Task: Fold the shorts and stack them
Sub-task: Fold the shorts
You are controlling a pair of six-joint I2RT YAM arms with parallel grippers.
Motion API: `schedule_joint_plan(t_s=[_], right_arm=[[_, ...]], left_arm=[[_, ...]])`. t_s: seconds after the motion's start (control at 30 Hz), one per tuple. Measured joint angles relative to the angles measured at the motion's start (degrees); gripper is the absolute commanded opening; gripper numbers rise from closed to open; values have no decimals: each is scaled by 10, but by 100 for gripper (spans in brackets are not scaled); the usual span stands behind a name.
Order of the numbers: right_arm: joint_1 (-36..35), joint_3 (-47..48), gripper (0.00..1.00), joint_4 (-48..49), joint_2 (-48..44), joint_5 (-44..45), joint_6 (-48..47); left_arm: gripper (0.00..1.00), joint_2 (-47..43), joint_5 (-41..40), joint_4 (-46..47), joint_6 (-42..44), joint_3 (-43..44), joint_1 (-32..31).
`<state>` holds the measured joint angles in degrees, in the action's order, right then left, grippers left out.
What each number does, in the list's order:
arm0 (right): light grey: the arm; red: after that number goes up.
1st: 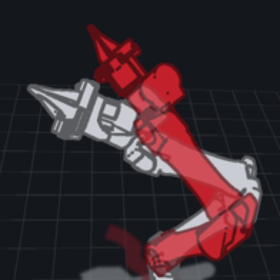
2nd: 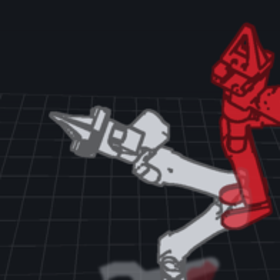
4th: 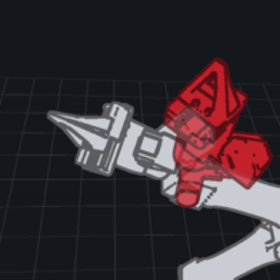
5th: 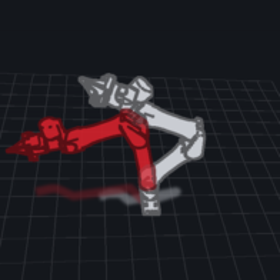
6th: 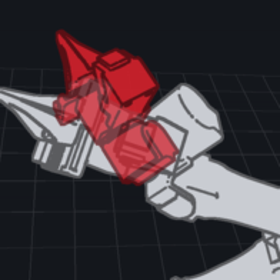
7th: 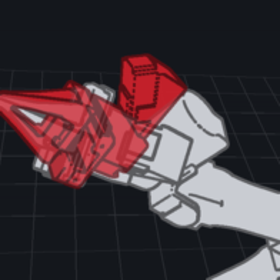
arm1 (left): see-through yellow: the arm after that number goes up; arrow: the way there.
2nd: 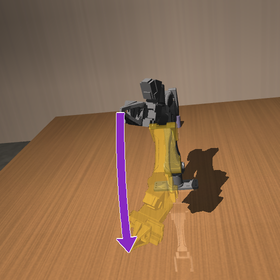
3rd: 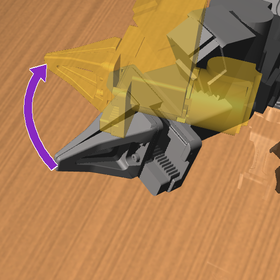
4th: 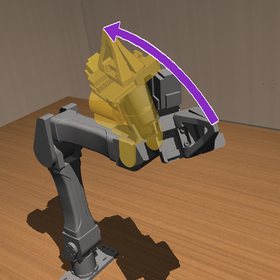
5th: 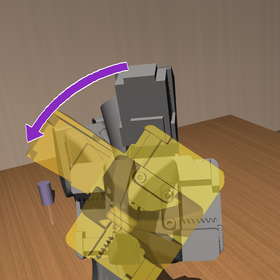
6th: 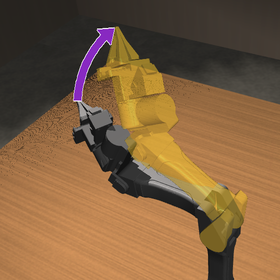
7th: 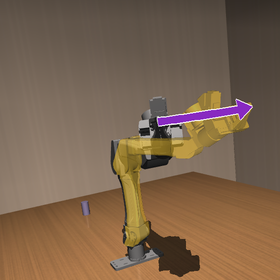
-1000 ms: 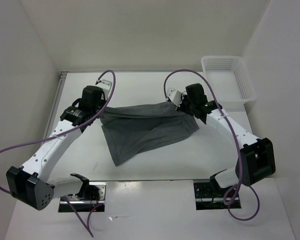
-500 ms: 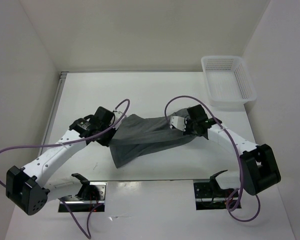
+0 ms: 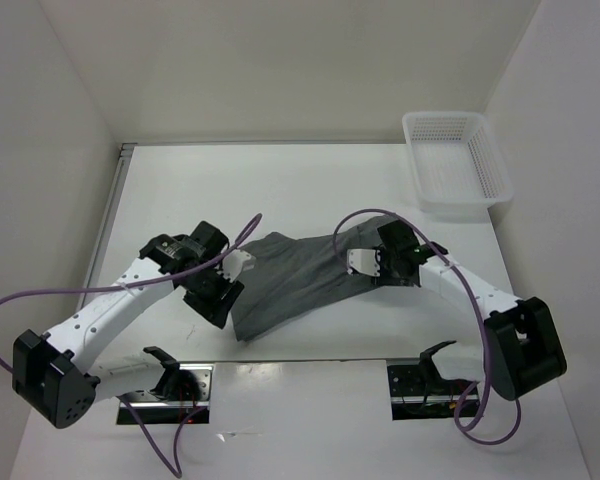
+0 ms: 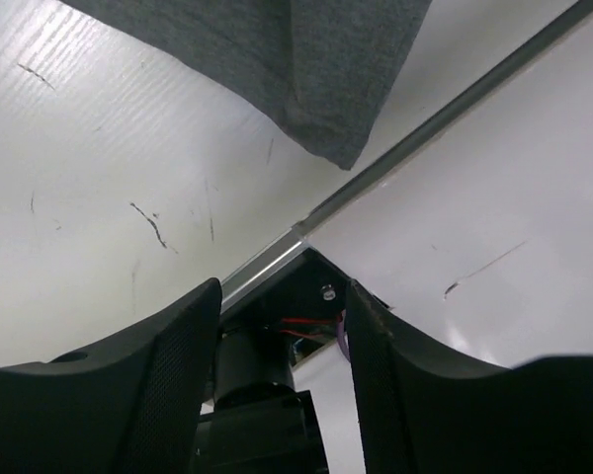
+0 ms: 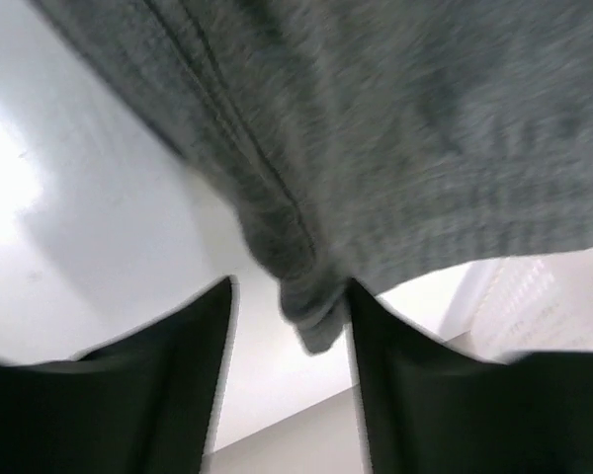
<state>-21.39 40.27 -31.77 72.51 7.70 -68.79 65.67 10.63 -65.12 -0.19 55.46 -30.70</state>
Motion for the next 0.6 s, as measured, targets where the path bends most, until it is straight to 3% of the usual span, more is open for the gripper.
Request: schedule_joint_plan(t_s=[0.17,0.3,0.43,0.47,0.6], right_arm=[[0,36,65,-69,-33,-25,8],[0,120,64,-83,-83,-79,26],[-5,138,49,-53,-100,-114,64],[-8,136,40,-46,-91,-118,74],[-12,97,27,-9,-17,-123,85]], left_arm=[[61,3,-46,69,0,-20,15],[64,68,-89,166,0,-10,98],[65,186,-94,236,0,47,160],[67,208,-94,251,0,56,165],[68,278,-93,292,0,74,169]])
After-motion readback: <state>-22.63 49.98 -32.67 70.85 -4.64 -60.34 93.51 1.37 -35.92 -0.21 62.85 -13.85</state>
